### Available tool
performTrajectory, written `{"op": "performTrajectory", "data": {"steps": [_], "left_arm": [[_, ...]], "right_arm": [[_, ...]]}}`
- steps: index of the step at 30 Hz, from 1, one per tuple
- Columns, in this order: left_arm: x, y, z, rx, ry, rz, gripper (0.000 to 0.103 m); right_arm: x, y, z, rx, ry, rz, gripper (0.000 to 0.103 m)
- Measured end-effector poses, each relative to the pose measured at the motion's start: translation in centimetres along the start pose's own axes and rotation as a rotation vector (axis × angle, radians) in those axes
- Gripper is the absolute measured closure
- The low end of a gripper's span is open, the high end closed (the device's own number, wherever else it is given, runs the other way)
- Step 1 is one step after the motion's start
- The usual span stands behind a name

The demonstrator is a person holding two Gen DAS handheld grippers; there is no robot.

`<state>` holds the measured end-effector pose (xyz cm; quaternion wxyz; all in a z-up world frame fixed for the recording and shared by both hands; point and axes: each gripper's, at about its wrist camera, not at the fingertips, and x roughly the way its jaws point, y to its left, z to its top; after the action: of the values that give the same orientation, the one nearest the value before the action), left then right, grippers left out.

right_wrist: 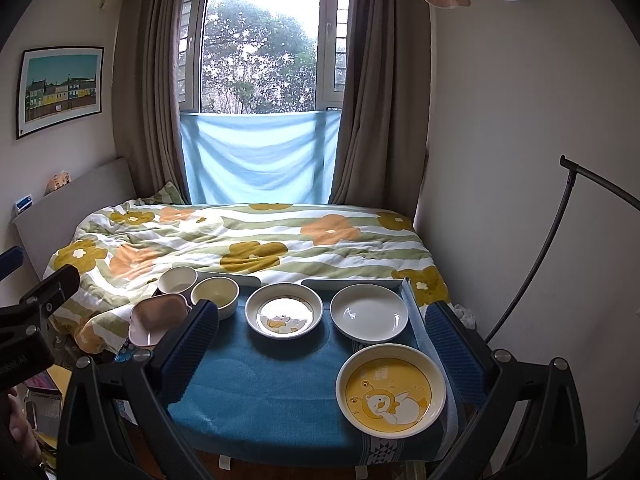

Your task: Organize plates and bowls

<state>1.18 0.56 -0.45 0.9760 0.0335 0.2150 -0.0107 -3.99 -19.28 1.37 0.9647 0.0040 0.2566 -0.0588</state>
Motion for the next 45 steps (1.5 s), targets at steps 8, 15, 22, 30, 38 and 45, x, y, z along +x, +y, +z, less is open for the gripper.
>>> {"op": "performTrajectory", "data": {"steps": [8,15,22,30,38,45], "left_arm": [[-0.5,0.2,-0.1,0.0,-0.01,-0.001,0.0],[-0.6,0.3,0.0,0.0,-0.013,-0.01,0.0],[-1.0,0.5,0.3,-0.001,-0.018,-0.015,0.0],[-1.1,0.6,0.4,0.002,-0.017,-0.014,0.0],[-0.2,-0.2,0.8,0.026,0.013,-0.018,0.0],[3.3,-3.6,0.7,0.106,0.078,-0.145,0.0]], "right_arm": [[-0.2,0.1,0.0,0.001,-0.004,0.0,0.0],[-0.7,-0.1,0.3,0.004,-0.007,0.001,0.0],[-0.9,-0.4,0.4,0.006,-0.009,0.002,0.0],[-0.9,-0.3,0.5,0.006,-0.009,0.002,0.0],[-0.4,-1.4,0.6,0.051,0.031,0.015,0.0],[0.9,-5.0,-2.2,0.136,0.125,0.004,0.0]]}}
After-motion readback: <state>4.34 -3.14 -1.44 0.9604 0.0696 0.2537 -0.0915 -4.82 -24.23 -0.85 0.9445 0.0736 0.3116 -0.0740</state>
